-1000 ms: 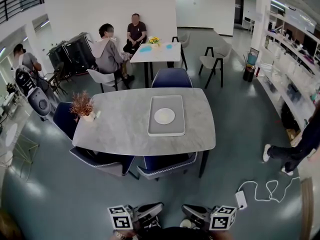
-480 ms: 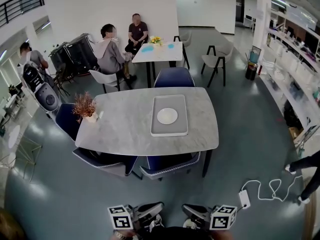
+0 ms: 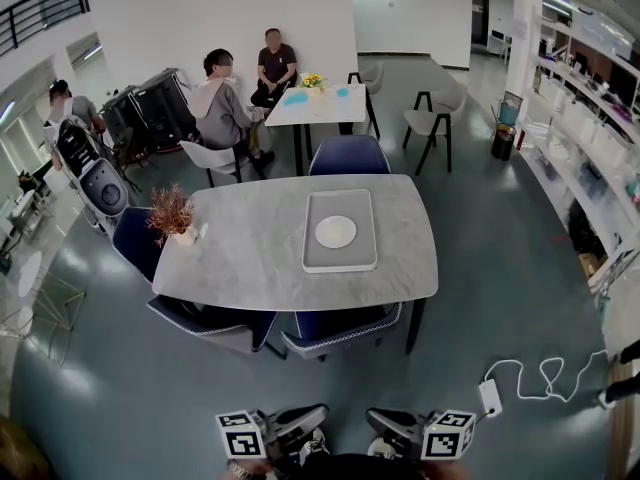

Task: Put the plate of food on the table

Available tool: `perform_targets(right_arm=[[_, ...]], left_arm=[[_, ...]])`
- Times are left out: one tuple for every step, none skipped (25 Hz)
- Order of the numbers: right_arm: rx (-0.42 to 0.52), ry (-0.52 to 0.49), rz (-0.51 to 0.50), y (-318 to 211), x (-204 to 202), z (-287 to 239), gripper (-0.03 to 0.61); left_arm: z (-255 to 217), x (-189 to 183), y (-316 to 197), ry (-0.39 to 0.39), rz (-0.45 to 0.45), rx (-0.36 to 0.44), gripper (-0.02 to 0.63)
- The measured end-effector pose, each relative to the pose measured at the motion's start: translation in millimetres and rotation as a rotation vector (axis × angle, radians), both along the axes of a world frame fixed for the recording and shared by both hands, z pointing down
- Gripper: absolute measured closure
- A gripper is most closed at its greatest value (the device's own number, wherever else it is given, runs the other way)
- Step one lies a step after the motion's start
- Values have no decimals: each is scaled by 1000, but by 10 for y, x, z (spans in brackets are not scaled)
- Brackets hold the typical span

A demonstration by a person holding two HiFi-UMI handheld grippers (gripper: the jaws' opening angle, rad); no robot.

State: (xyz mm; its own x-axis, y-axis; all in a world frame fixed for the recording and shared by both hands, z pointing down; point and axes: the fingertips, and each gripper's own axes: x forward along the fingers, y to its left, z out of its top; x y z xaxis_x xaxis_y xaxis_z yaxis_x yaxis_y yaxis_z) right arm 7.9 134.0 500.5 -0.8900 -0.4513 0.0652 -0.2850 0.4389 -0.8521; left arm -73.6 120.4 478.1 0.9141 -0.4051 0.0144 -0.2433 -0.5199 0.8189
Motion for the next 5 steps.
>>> perform_targets(right_arm=[[2, 0, -2, 10, 0, 5, 568], [3, 0, -5, 20, 0, 12, 568], [4, 1, -7, 31, 0, 20, 568], [4, 0, -8, 42, 0, 28, 568], [4, 0, -9, 52, 1, 35, 568]], left_arm=[[4, -4, 4, 3, -4, -2, 606], [12, -8, 10, 4, -7, -2, 607], [20, -10, 18, 3, -9, -2, 606], [29, -11, 28, 2, -9, -2, 606], [38, -12, 38, 2, -9, -2, 606]])
